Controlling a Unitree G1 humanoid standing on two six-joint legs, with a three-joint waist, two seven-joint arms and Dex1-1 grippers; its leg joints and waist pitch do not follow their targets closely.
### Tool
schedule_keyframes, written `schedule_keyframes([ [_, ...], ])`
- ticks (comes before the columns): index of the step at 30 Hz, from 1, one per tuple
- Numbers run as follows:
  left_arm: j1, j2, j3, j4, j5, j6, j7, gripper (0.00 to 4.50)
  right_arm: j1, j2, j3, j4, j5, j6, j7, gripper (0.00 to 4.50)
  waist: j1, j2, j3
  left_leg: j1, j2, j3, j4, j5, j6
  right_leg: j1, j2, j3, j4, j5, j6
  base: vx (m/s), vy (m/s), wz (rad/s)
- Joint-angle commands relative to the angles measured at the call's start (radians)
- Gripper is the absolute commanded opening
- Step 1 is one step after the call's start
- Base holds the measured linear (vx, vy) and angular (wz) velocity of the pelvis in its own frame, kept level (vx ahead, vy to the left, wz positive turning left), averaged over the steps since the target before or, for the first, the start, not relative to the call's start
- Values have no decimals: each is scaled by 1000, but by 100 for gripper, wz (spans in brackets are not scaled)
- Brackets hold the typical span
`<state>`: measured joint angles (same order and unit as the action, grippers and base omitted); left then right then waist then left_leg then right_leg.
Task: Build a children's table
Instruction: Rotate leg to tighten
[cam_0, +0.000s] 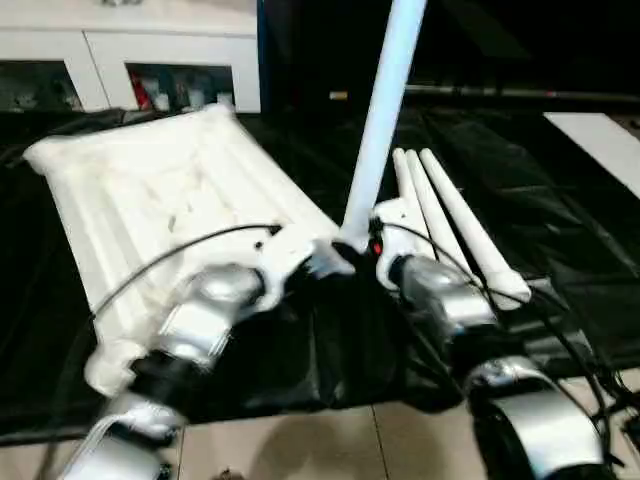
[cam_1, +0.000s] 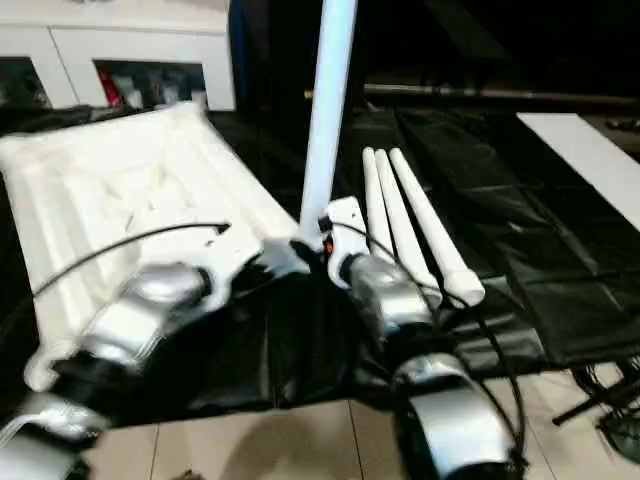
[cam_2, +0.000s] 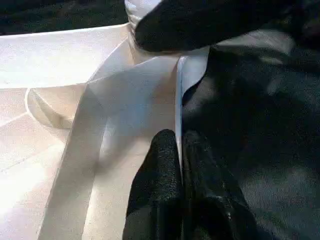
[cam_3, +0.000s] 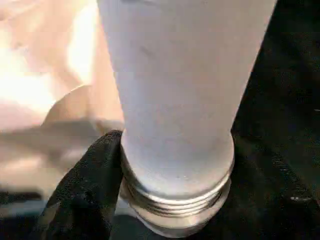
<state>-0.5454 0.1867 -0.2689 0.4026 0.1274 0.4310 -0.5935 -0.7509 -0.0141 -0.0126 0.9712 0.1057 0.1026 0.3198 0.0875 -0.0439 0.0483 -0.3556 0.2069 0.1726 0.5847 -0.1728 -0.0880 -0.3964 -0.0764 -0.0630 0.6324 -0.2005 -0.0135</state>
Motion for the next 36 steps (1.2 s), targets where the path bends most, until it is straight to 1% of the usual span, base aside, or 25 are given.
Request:
schedule_keyframes([
  [1,-5,-39,32,7,-10,-13,92,0,21,25,-5,68,10,22,-42,276,4,4,-59,5,19,-5,-71,-246,-28,41,-64,46,-88,-243,-162,0,0,0],
  [2,-7,-59,13,11,12,-12,107,0,10,49,6,77,-4,1,-36,276,4,1,-60,3,19,-3,-71,-234,-17,40,-63,46,-87,-216,-163,0,0,0],
  [5,-5,-60,-3,10,26,-14,102,0,4,62,26,75,-21,-20,-6,276,7,3,-61,1,19,-3,-70,-213,-5,42,-63,45,-84,-183,-166,0,0,0],
  [6,-5,-46,-6,12,32,-19,93,0,0,66,30,71,-24,-45,22,332,7,6,-61,-1,19,-3,-71,-208,-2,43,-63,44,-83,-171,-167,0,0,0],
  [9,-3,-29,-5,10,33,-23,88,0,-8,66,21,76,-19,-69,32,346,6,4,-61,0,19,-3,-71,-218,1,42,-62,44,-83,-175,-170,0,0,0],
  [10,0,-10,-5,6,33,-29,78,0,-14,58,22,76,-23,-89,33,368,4,5,-58,-2,19,-4,-74,-233,3,42,-63,44,-85,-197,-168,0,0,0],
  [11,6,10,-7,2,33,-45,59,0,-16,43,31,67,-30,-96,49,368,3,4,-58,-4,19,-5,-74,-233,2,44,-63,43,-86,-205,-165,0,0,0],
  [12,7,16,-7,0,33,-48,53,0,-16,38,35,64,-33,-99,53,382,0,4,-59,-4,20,-6,-76,-238,1,44,-62,42,-87,-219,-160,0,0,0],
  [13,13,31,-5,-2,37,-66,35,0,-18,20,42,57,-43,-109,67,394,0,1,-58,-2,20,-5,-75,-242,0,41,-64,43,-88,-225,-161,0,0,0],
  [15,20,56,-3,-2,35,-113,7,0,-14,-9,49,35,-46,-96,120,401,1,1,-59,-3,20,-5,-74,-234,2,43,-63,43,-88,-220,-162,0,0,0],
  [16,22,63,-3,-4,34,-123,-1,0,-11,-17,52,26,-46,-91,138,411,2,2,-60,-3,20,-4,-73,-221,11,43,-64,44,-86,-200,-166,0,0,0],
  [17,25,76,0,-6,31,-123,-13,0,-3,-39,69,3,-53,-92,184,411,2,2,-60,-2,20,-3,-71,-213,14,42,-63,45,-84,-187,-169,0,0,0],
  [18,30,95,3,-10,24,-140,-37,0,13,-72,89,-36,-54,-88,257,411,7,2,-61,-3,21,-3,-70,-192,23,46,-61,43,-82,-153,-173,0,0,0],
  [19,36,116,5,-16,14,-157,-70,0,30,-107,108,-81,-51,-81,336,411,9,2,-64,-5,22,-2,-67,-167,35,48,-59,44,-74,-94,-180,0,0,0],
  [20,41,134,5,-23,4,-174,-99,0,44,-136,122,-116,-47,-74,399,411,10,1,-64,-6,21,-2,-66,-154,42,48,-58,43,-72,-71,-185,0,0,0],
  [22,64,182,-13,-60,-35,-241,-207,0,66,-199,148,-178,-39,-63,535,411,8,2,-67,-8,19,0,-61,-115,63,50,-56,42,-65,3,-214,0,0,0],
  [23,66,184,-14,-62,-37,-244,-212,0,67,-202,149,-180,-39,-63,540,411,10,2,-68,-8,21,-1,-60,-111,66,51,-58,41,-62,13,-220,0,0,0],
  [24,84,214,-29,-95,-61,-269,-287,0,73,-233,165,-200,-43,-62,600,411,9,2,-66,-7,21,1,-60,-116,72,48,-58,42,-64,6,-230,0,0,0],
  [25,89,224,-35,-104,-66,-272,-310,0,74,-241,168,-204,-44,-61,616,411,10,1,-65,-6,23,1,-61,-121,72,48,-60,42,-63,-7,-236,0,0,0],
  [27,97,245,-48,-117,-68,-276,-346,0,73,-256,175,-212,-46,-56,634,411,12,5,-63,-2,24,3,-61,-133,67,44,-59,43,-66,-27,-243,0,0,0],
  [28,100,251,-52,-124,-73,-278,-362,0,74,-260,179,-218,-46,-55,641,411,15,5,-61,-1,26,3,-64,-153,54,43,-59,43,-67,-53,-243,0,0,0],
  [30,104,260,-57,-138,-81,-280,-386,0,80,-269,190,-241,-43,-45,659,411,16,4,-61,2,27,2,-65,-168,42,41,-59,43,-68,-73,-237,0,0,0],
  [32,111,270,-61,-163,-101,-273,-419,0,97,-285,216,-286,-47,-23,710,411,21,3,-61,0,27,1,-66,-168,36,44,-59,44,-67,-76,-227,0,0,0],
  [33,111,270,-62,-164,-101,-273,-421,0,98,-286,217,-288,-48,-22,712,411,23,4,-61,2,27,1,-66,-166,35,44,-58,44,-67,-73,-224,0,0,0],
  [36,115,273,-58,-170,-103,-276,-431,0,107,-290,232,-301,-55,-18,741,411,25,-2,-60,-2,25,2,-66,-162,31,45,-60,45,-67,-75,-220,0,0,0],
])
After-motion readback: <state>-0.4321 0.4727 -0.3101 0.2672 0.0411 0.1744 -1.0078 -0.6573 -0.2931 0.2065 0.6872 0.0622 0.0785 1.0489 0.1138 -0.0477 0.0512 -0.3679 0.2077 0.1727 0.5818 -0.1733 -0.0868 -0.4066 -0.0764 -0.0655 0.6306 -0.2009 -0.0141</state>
